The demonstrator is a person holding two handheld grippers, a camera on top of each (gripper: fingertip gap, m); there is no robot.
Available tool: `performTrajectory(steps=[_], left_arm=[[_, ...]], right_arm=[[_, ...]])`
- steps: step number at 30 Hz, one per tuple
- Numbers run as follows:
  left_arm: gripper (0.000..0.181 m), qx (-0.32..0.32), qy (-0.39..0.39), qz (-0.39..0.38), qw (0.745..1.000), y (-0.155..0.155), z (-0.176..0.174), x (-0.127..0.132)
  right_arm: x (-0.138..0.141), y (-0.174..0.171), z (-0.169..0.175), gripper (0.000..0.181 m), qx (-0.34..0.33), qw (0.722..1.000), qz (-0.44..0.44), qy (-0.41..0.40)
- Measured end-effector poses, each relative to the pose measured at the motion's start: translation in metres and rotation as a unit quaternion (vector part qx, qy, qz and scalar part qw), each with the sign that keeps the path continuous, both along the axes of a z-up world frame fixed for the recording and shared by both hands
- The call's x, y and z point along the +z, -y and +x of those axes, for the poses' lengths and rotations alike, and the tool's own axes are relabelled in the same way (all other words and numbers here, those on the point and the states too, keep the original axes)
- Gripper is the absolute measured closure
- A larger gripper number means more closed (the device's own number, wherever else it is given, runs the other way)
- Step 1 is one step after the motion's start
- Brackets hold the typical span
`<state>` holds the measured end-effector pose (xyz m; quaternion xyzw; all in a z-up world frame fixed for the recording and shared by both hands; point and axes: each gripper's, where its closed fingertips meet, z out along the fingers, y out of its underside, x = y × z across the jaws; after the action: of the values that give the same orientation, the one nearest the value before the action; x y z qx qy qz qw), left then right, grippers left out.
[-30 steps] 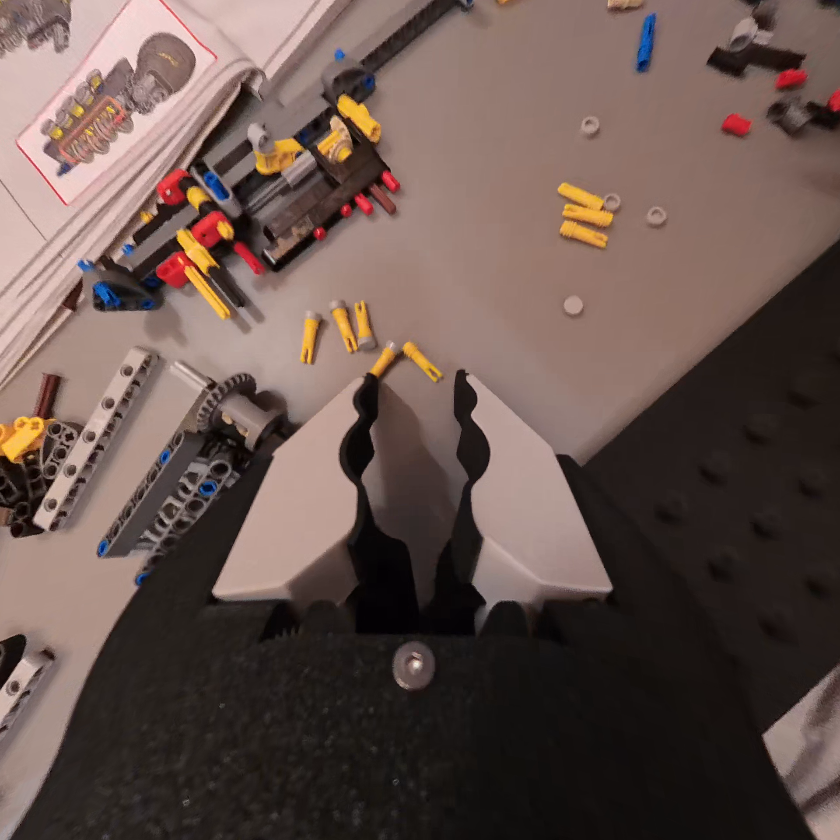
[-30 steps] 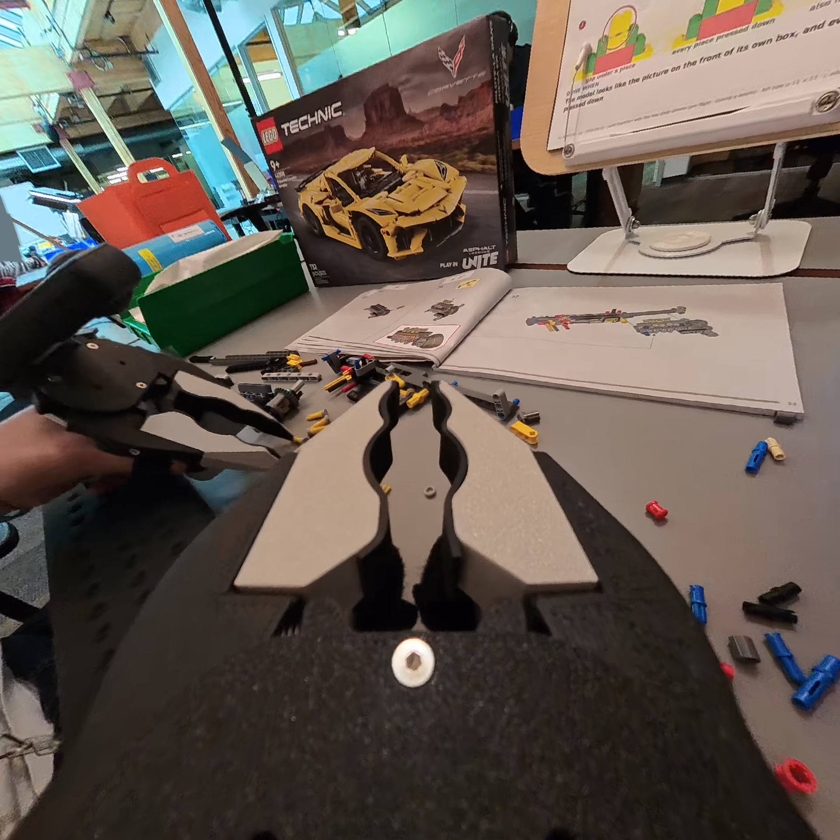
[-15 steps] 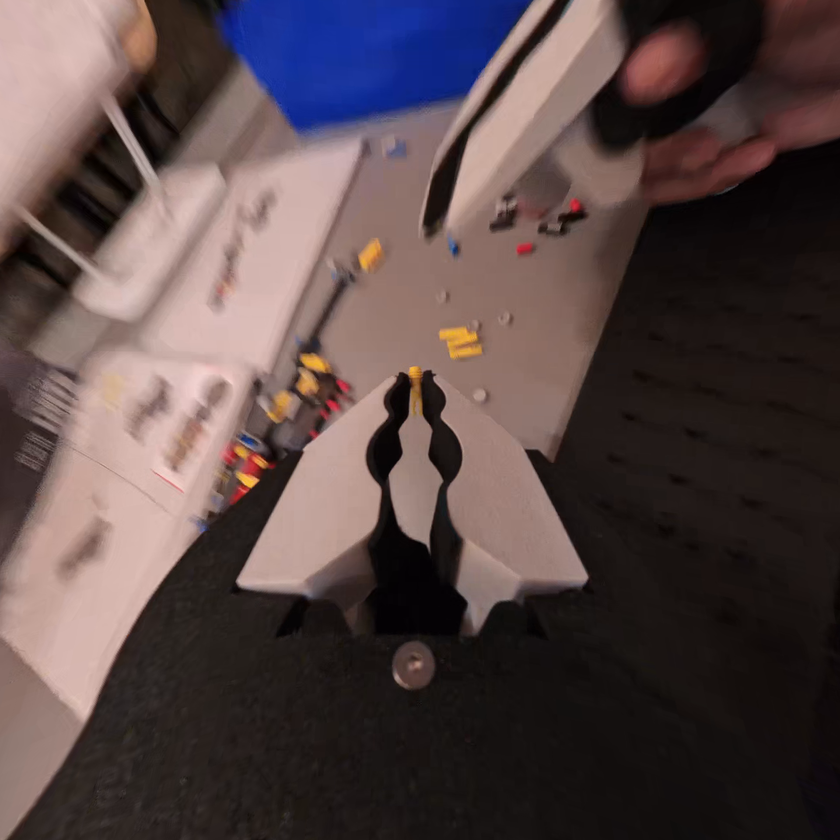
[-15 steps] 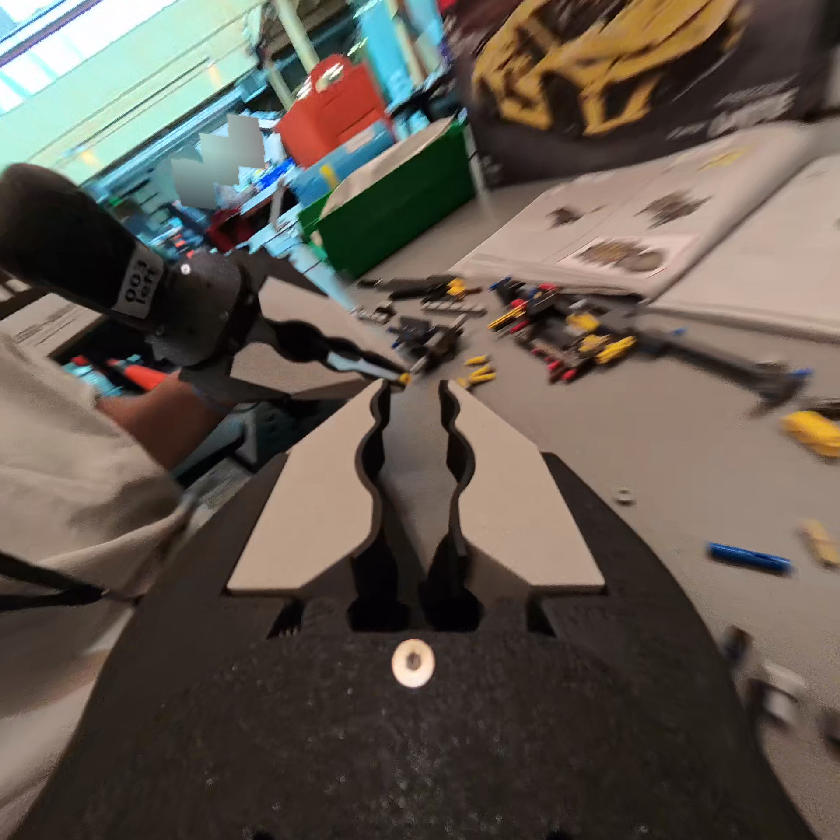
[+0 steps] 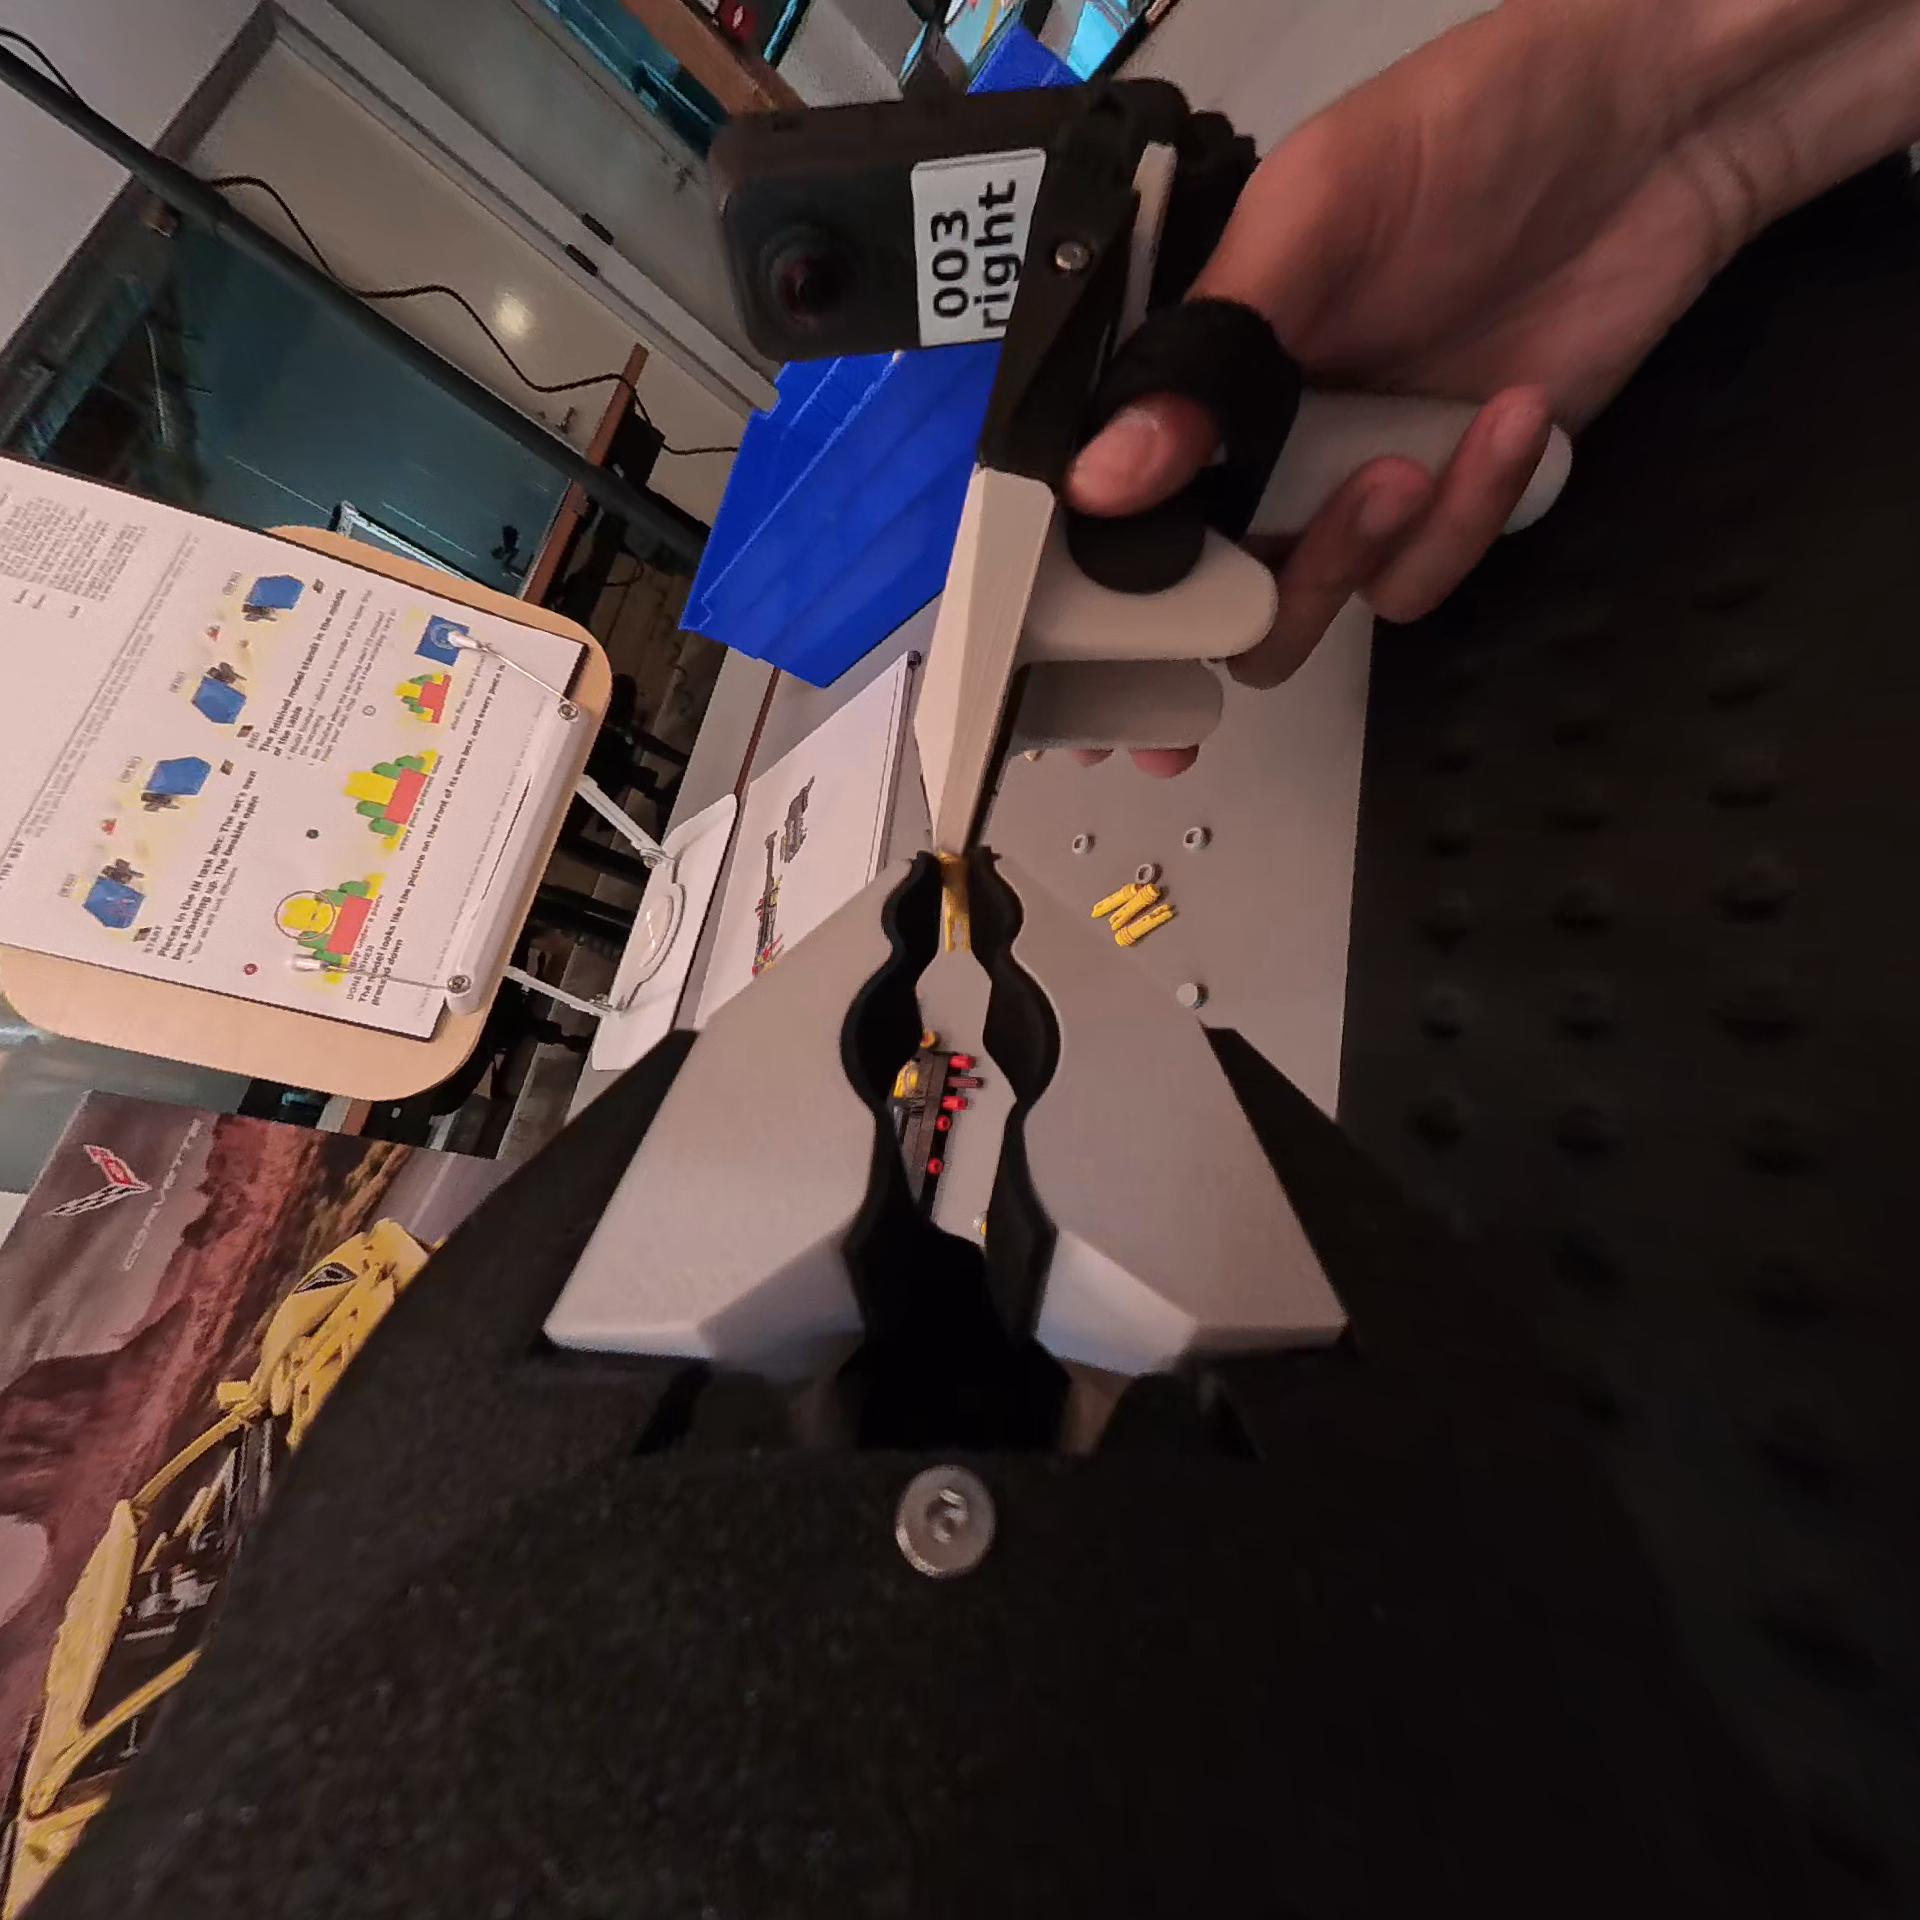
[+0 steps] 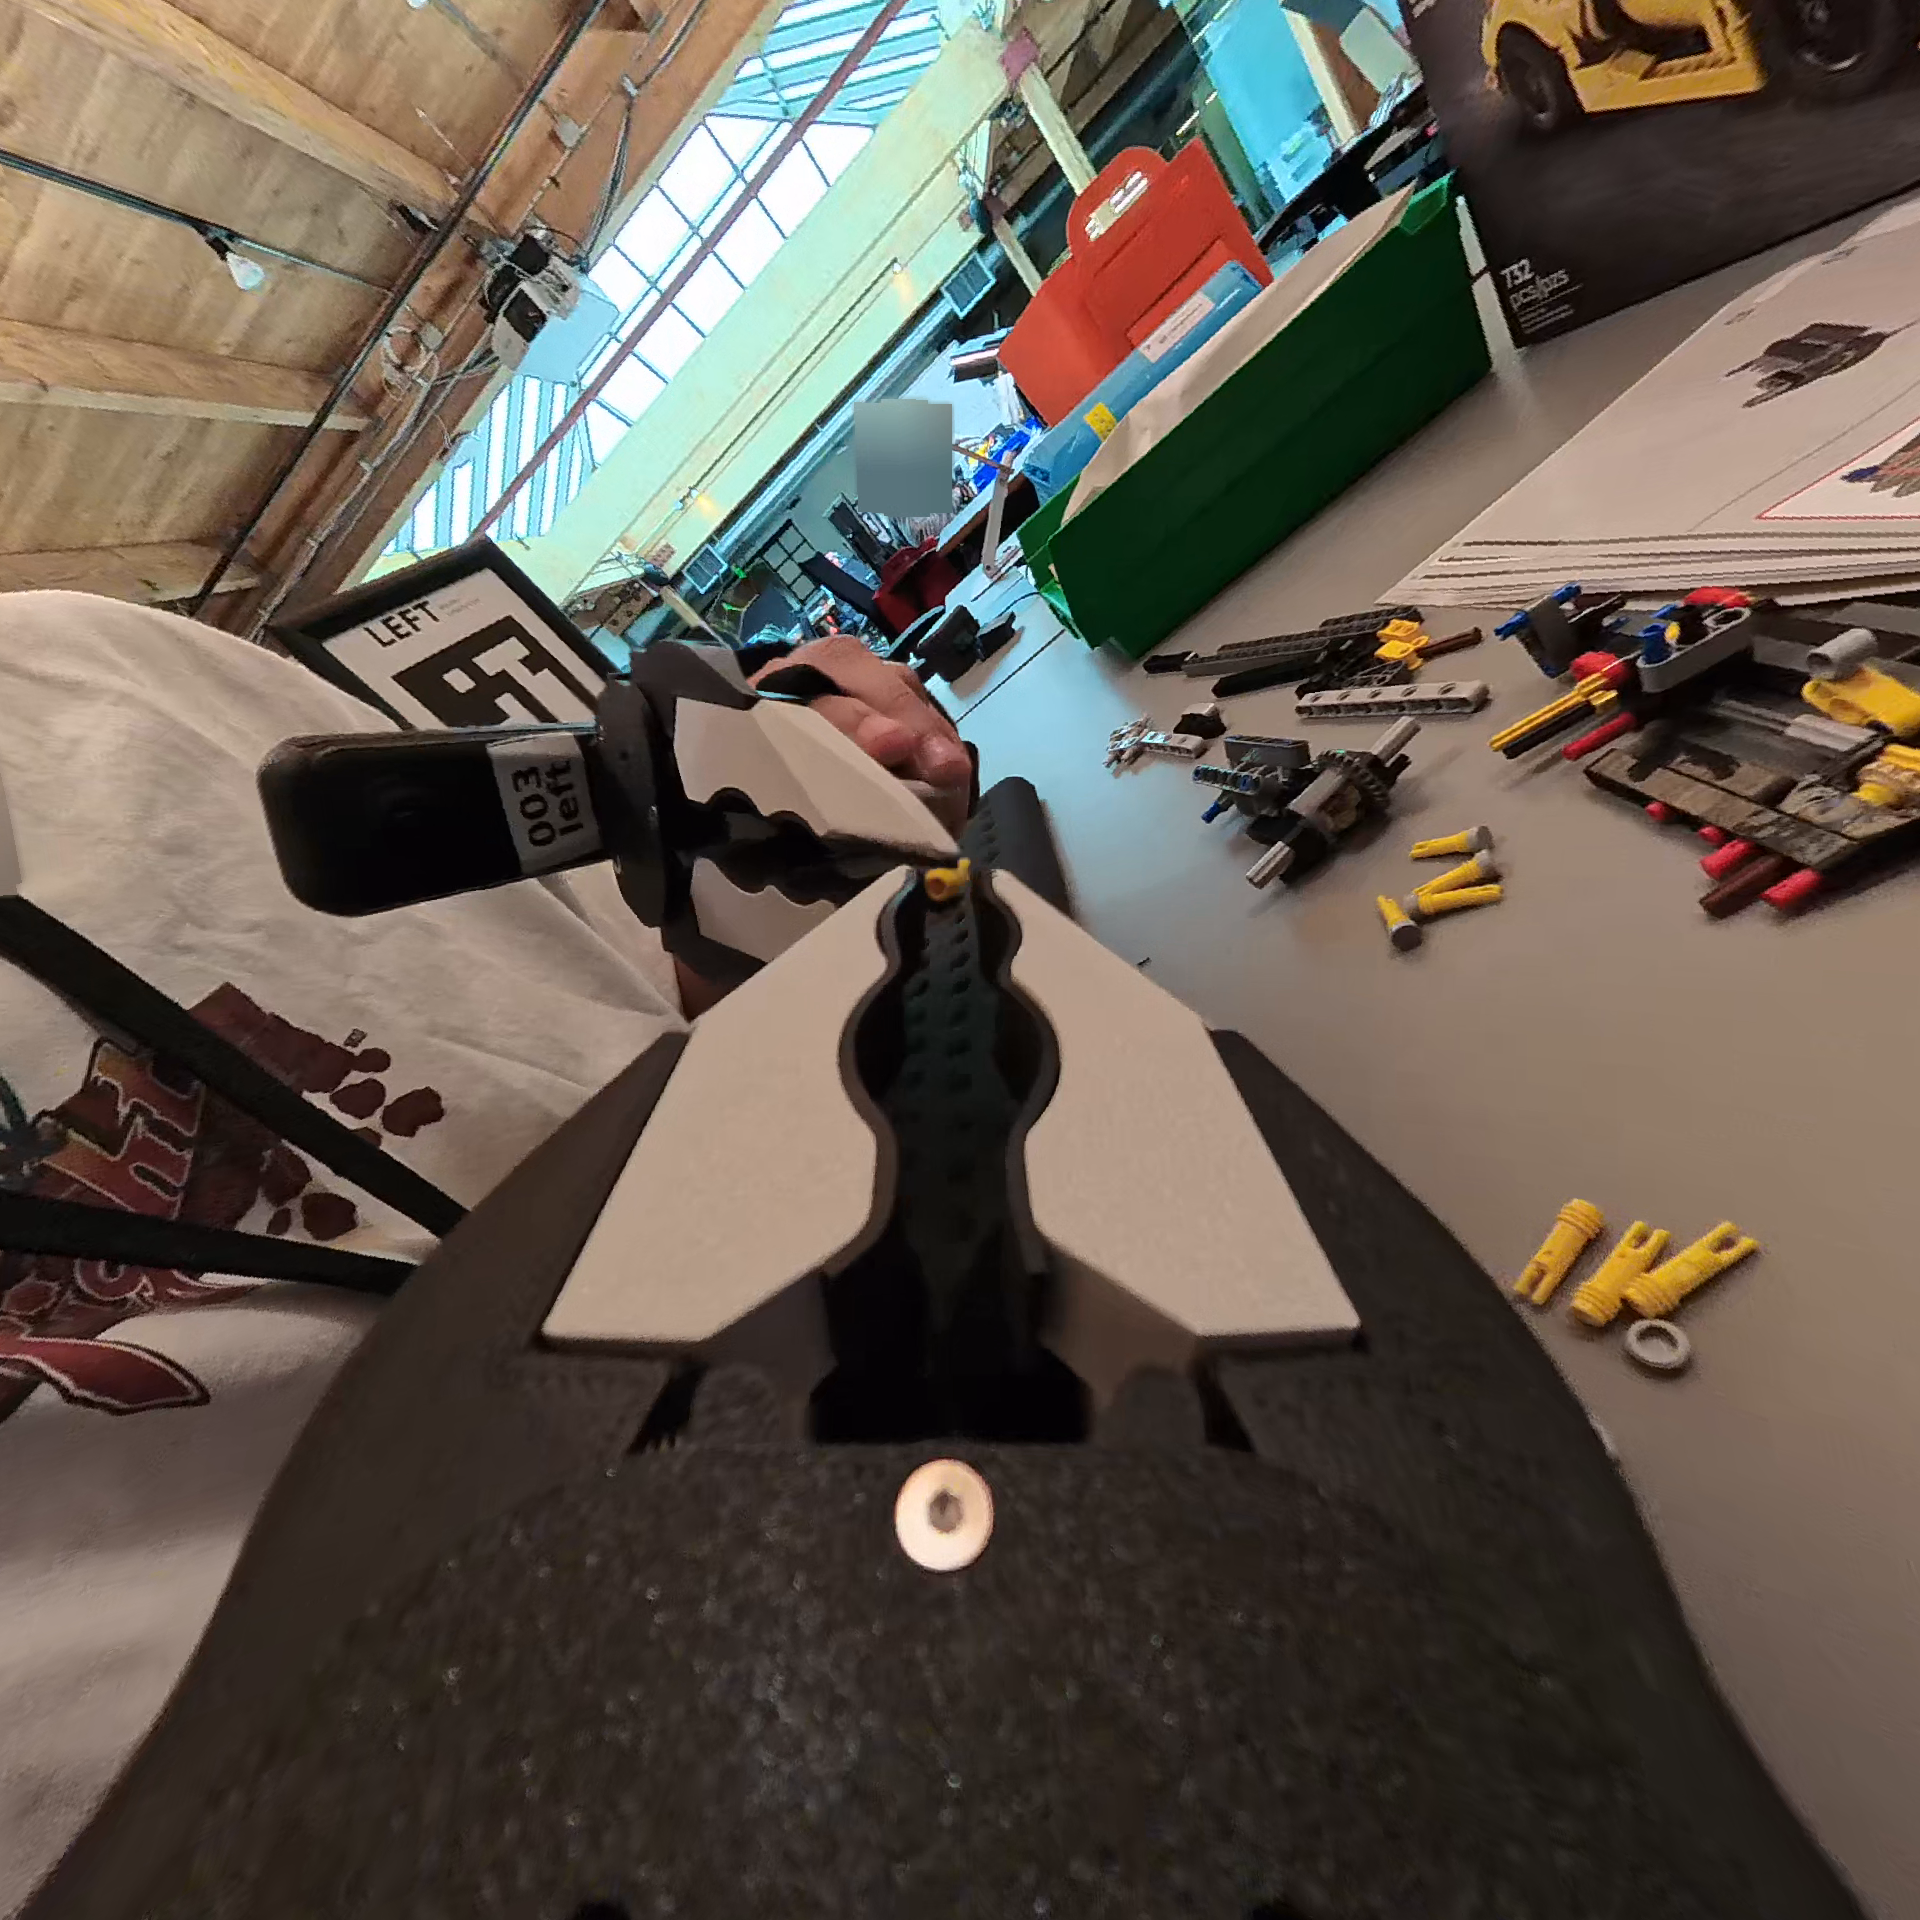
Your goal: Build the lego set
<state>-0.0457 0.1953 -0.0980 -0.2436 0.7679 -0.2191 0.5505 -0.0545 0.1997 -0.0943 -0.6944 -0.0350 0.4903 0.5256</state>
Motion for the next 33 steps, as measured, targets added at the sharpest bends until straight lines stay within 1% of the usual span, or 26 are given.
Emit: performTrajectory(steps=[2, 3, 6, 7, 9, 12, 14, 15, 17, 18, 22, 26, 30, 33], left_arm=[[0.177, 0.003, -0.001, 0.000, 1.000, 0.000, 0.000, 0.000], [0.177, 0.002, 0.000, 0.001, 1.000, 0.001, 0.000, 0.000], [0.177, -0.006, 0.004, -0.008, 1.000, 0.004, -0.001, 0.001], [0.177, -0.013, 0.014, -0.016, 1.000, 0.006, -0.001, 0.003], [0.176, -0.035, 0.046, -0.047, 0.997, 0.009, -0.003, 0.012], [0.151, -0.085, 0.069, -0.133, 0.985, 0.015, -0.009, 0.023], [0.148, -0.119, 0.100, -0.172, 0.973, 0.018, -0.012, 0.035], [0.150, -0.129, 0.109, -0.175, 0.970, 0.018, -0.013, 0.037], [0.163, -0.142, 0.111, -0.173, 0.968, 0.019, -0.012, 0.037], [0.167, -0.144, 0.107, -0.173, 0.968, 0.019, -0.011, 0.037], [0.172, -0.156, 0.101, -0.159, 0.970, 0.022, -0.012, 0.036], [0.174, -0.156, 0.101, -0.150, 0.971, 0.021, -0.012, 0.036], [0.177, -0.150, 0.120, -0.147, 0.970, 0.019, -0.013, 0.040], [0.177, -0.158, 0.119, -0.153, 0.968, 0.021, -0.014, 0.041]], right_arm=[[0.000, -0.001, -0.001, 0.172, -0.002, 1.000, 0.003, 0.004], [0.001, 0.000, -0.002, 0.176, 0.002, 1.000, 0.006, 0.003], [0.002, 0.004, -0.003, 0.176, 0.016, 1.000, 0.004, -0.006], [0.004, 0.006, -0.003, 0.176, 0.023, 1.000, 0.007, -0.019], [0.015, 0.011, -0.004, 0.177, 0.051, 0.996, 0.014, -0.074], [0.030, 0.017, -0.002, 0.177, 0.103, 0.980, 0.024, -0.168], [0.034, 0.018, -0.004, 0.176, 0.126, 0.972, 0.028, -0.194], [0.037, 0.020, -0.005, 0.176, 0.140, 0.968, 0.032, -0.204], [0.039, 0.019, -0.008, 0.176, 0.156, 0.965, 0.031, -0.210], [0.040, 0.019, -0.011, 0.176, 0.164, 0.963, 0.032, -0.212], [0.038, 0.019, -0.020, 0.176, 0.175, 0.964, 0.033, -0.196], [0.037, 0.019, -0.021, 0.176, 0.173, 0.966, 0.035, -0.188], [0.039, 0.017, -0.014, 0.176, 0.162, 0.966, 0.039, -0.196], [0.038, 0.019, -0.014, 0.176, 0.169, 0.966, 0.038, -0.194]])
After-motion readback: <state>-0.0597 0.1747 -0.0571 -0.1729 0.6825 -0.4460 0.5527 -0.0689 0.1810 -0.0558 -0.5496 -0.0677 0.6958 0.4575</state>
